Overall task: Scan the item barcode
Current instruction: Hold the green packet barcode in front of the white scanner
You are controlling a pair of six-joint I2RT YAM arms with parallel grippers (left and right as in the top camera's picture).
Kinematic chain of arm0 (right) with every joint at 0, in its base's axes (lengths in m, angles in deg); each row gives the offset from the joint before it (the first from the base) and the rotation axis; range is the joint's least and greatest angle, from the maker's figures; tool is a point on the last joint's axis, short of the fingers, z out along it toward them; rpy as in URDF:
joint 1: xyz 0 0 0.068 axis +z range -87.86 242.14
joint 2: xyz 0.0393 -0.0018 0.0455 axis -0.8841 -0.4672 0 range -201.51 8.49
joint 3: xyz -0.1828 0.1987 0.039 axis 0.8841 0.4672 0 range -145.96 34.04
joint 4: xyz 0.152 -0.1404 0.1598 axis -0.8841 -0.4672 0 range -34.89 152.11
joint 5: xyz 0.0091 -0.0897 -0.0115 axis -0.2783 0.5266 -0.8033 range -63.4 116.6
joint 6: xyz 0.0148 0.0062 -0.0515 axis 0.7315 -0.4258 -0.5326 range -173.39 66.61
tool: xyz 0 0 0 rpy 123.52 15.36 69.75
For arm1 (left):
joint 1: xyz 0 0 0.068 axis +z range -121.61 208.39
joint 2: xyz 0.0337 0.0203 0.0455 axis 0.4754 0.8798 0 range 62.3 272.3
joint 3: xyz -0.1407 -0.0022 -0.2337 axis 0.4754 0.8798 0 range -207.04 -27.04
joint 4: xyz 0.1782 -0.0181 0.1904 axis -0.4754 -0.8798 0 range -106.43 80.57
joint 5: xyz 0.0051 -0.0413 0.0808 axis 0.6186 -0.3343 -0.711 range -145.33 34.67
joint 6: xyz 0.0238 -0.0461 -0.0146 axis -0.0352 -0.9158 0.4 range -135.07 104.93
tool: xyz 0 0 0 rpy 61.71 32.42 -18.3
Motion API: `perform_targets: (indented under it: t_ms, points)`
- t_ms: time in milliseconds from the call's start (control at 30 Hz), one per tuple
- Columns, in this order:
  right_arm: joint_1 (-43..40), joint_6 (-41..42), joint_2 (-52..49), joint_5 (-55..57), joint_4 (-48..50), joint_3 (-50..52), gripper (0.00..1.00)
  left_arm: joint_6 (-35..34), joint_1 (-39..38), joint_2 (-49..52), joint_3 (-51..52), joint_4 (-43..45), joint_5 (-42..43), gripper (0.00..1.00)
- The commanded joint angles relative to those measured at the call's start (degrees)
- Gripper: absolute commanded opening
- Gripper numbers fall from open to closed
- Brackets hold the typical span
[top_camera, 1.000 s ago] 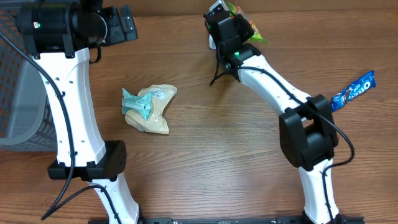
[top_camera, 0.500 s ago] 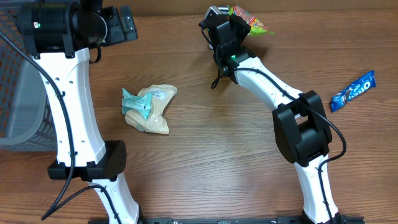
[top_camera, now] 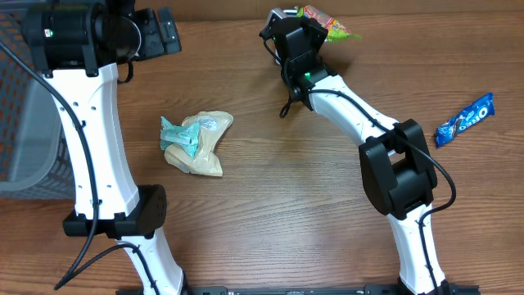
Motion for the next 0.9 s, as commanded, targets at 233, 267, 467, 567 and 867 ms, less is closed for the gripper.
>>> perform_targets:
  t_ms: [233, 267, 467, 567, 867]
  points:
    - [0.6, -2.8, 0.6, -1.2, 5.4, -1.6, 0.04, -0.3, -0.7, -1.0, 0.1, 0.1, -0.2, 1.00]
    - [0.6, -3.5, 0.6, -1.1, 5.5, -1.6, 0.04, -0.3, -0.7, -1.0, 0.1, 0.1, -0.2, 1.00]
    - [0.6, -6.8, 0.6, 0.1, 4.7, -1.6, 0.04, -0.3, -0.7, -1.0, 0.1, 0.1, -0.2, 1.00]
    - [0.6, -9.3, 0.6, 3.0, 4.9, -1.6, 0.04, -0.3, -0.7, -1.0, 0.1, 0.1, -0.2, 1.00]
    - [0.6, -9.3, 0.6, 6.6, 4.0, -1.6, 0.04, -0.4, -0.7, -1.0, 0.1, 0.1, -0.2, 1.00]
